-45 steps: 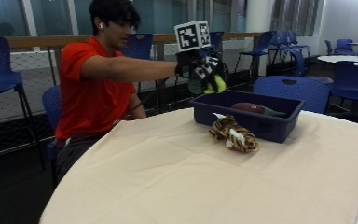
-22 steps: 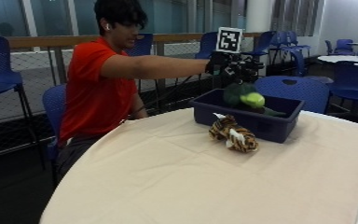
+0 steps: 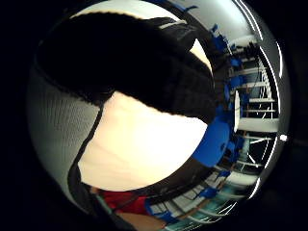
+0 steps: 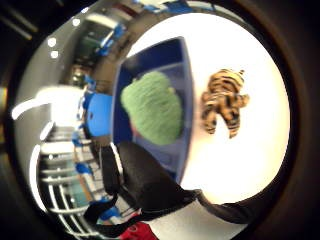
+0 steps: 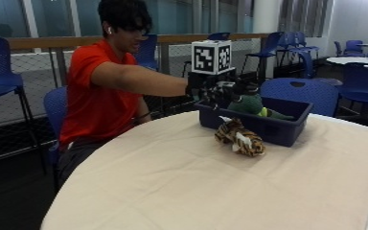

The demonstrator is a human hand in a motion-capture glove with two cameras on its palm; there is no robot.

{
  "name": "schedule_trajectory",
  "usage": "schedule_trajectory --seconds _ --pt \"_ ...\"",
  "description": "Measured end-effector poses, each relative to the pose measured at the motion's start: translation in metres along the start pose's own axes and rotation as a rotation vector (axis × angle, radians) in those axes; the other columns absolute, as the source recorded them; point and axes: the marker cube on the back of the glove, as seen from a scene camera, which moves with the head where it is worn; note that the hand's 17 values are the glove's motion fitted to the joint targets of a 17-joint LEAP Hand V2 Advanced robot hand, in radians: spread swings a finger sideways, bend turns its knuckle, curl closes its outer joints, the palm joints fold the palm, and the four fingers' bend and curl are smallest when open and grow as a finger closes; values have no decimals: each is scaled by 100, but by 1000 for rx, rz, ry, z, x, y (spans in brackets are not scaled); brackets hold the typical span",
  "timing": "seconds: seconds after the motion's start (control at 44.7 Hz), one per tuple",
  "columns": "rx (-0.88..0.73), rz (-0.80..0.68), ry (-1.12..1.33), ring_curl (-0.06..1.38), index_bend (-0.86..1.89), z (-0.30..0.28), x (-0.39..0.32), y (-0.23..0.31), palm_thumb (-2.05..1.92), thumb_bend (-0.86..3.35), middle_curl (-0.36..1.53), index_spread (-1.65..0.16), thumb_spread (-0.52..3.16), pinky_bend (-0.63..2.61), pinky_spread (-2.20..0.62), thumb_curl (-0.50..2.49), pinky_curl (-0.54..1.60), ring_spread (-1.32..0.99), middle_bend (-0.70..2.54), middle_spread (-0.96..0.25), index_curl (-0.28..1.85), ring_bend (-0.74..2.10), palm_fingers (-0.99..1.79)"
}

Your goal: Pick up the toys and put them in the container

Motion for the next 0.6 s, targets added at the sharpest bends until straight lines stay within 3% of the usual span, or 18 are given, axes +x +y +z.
schedule_trajectory --seconds 0.246,0.604 --pt "-114 121 85 21 12 48 53 -18 -14 -10 20 -34 93 128 12 24 37 8 11 -7 19 20 -23" --pt "-166 -27 7 25 14 85 2 -38 -7 -6 19 -35 104 121 12 20 34 7 11 -7 19 19 -19"
